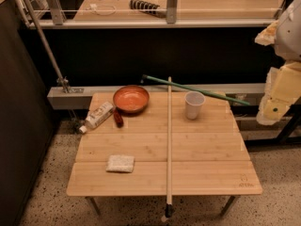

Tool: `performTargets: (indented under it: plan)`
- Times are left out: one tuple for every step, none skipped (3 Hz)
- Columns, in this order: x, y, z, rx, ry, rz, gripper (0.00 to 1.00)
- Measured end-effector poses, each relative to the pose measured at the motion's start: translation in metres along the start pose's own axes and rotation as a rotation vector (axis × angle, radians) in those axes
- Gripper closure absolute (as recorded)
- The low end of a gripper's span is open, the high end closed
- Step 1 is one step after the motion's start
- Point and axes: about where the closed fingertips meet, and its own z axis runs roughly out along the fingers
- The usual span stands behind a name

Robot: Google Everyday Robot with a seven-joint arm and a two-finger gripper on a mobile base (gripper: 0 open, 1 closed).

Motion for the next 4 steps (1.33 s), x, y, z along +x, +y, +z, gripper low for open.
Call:
performTargets:
  plan:
    - [0.004,-0.001,0.001,0.001,-0.002,0.011,0.0]
    - [0.032,-0.002,0.008,-0.01,0.005,0.075,0.0]
    - [0.075,0.002,0.019,-0.029,0.004,0.182,0.0]
    - [0.104,0.007,0.029,-0.046,0.009,0.271,0.0]
